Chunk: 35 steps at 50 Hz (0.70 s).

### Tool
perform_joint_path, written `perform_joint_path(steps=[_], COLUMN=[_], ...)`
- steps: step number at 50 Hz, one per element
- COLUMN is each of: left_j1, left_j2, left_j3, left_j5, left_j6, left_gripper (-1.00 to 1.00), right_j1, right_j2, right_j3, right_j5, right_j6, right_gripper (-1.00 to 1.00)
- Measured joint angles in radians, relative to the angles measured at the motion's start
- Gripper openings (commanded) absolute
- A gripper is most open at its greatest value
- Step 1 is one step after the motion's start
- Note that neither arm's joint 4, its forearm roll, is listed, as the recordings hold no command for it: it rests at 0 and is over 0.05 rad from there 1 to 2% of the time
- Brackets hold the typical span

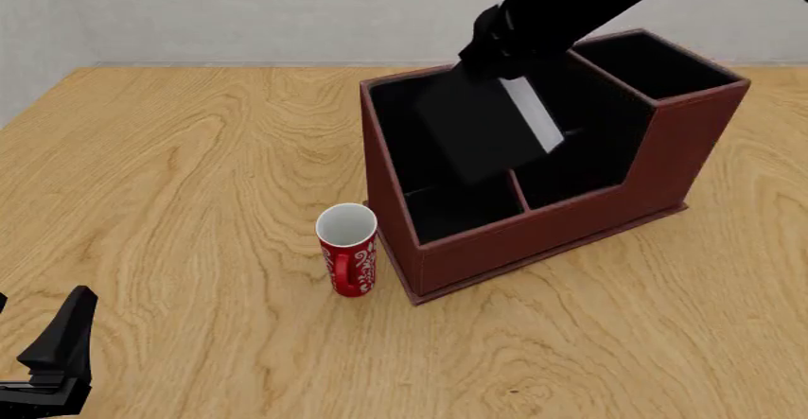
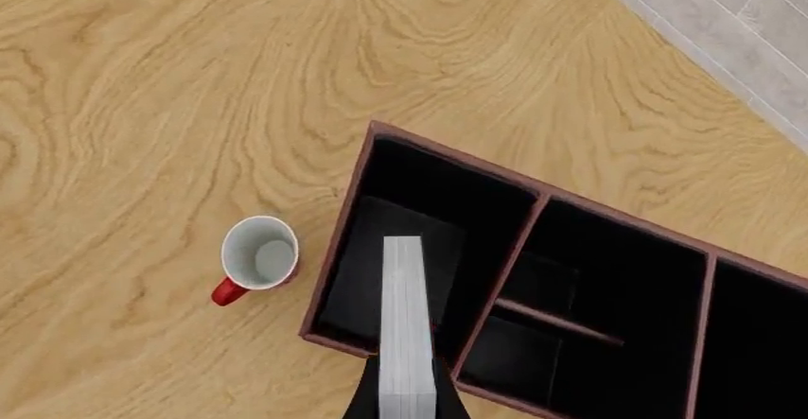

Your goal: Pick up the book and place it in the left compartment of the caddy.

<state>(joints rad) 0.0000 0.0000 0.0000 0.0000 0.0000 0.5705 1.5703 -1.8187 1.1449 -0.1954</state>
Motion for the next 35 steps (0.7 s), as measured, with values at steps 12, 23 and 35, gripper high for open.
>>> perform_joint_path(steps=[12, 23, 35], left_j1=[0.0, 0.0, 0.0], left_j2=[0.0, 0.0, 0.0], left_j3=[0.0, 0.0, 0.0], left_j5=[0.0, 0.0, 0.0], left_j6=[0.0, 0.0, 0.0], left_gripper=[1.0, 1.0, 1.0], right_j1=[-0.007, -0.014, -0.014], right_j2=[0.016, 0.022, 0.036], right_j3=[0.068, 0.127, 0.159], right_j5=[-0.068, -0.123, -0.163], right_j6=[0.015, 0.025, 0.033], right_gripper=[-1.0, -1.0, -1.0])
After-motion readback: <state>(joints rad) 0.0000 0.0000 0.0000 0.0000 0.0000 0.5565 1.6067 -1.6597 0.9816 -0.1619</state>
